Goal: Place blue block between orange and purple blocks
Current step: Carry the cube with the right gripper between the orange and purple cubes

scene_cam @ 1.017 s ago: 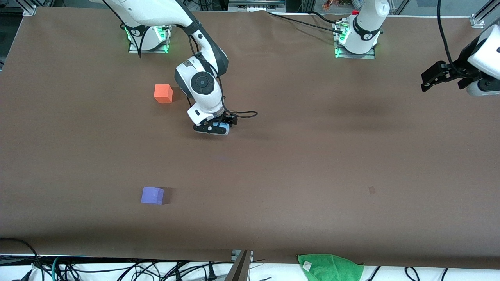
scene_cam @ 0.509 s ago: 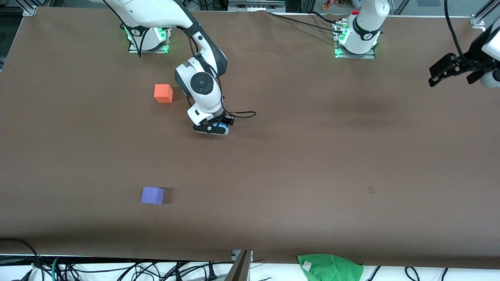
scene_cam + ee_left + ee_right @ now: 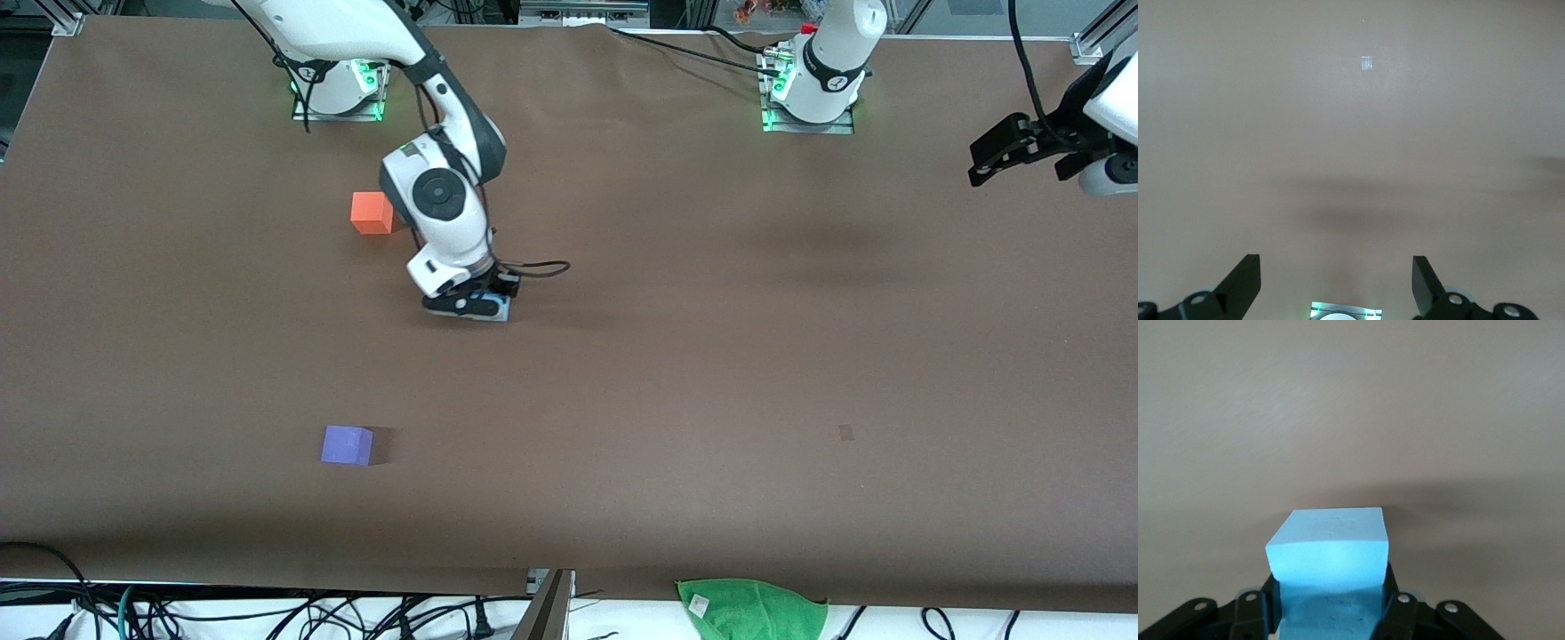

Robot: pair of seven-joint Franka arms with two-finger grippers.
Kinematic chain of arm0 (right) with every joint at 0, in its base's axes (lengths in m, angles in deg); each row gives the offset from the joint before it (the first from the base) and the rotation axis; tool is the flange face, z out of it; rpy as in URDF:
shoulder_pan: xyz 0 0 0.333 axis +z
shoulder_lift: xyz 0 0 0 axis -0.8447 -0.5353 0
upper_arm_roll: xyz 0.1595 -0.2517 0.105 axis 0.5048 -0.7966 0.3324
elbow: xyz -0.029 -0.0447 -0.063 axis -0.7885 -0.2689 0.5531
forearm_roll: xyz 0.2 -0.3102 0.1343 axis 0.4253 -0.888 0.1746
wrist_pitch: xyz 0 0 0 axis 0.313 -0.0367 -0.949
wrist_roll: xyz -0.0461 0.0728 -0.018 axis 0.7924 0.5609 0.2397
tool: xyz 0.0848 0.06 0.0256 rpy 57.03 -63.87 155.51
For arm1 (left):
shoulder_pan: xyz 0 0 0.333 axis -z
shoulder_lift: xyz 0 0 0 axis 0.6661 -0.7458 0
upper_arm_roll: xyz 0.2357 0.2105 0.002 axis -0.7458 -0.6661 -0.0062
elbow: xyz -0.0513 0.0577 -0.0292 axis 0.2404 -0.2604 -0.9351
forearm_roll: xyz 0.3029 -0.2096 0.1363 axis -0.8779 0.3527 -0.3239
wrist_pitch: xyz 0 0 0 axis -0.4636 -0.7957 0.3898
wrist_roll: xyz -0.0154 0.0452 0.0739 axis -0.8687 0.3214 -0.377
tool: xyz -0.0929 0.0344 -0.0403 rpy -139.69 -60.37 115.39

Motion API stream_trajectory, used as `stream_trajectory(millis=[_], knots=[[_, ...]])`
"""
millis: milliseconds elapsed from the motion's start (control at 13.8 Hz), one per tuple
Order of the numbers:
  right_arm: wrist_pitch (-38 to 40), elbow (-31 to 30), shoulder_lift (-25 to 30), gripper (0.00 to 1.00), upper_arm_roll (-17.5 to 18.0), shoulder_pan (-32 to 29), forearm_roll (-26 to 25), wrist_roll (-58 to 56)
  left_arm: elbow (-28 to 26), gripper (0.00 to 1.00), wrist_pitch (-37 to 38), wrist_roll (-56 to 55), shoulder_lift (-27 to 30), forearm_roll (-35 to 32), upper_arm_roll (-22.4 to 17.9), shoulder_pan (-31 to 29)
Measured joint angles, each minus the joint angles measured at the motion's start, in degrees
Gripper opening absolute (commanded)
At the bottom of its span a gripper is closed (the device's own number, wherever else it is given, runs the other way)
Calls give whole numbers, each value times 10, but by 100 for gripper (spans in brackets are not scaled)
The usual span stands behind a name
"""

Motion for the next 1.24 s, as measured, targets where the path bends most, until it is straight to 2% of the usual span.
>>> stream_trajectory(millis=[145,363,726,1017,1235], knots=[[45,0,17,50,-40,-8,0,-70,0,100,-15,0,-7,2,0,0],[96,0,37,50,-68,-49,0,-169,0,100,-28,0,-24,2,-1,0],[119,-17,41,50,-72,-116,15,-253,0,100,-36,0,-33,-5,-5,-1],[119,-27,33,50,-71,-129,62,-294,1,100,-50,0,-33,-5,-4,-1],[113,-27,21,51,-71,-131,66,-298,1,100,-70,1,-34,-5,-5,-4]])
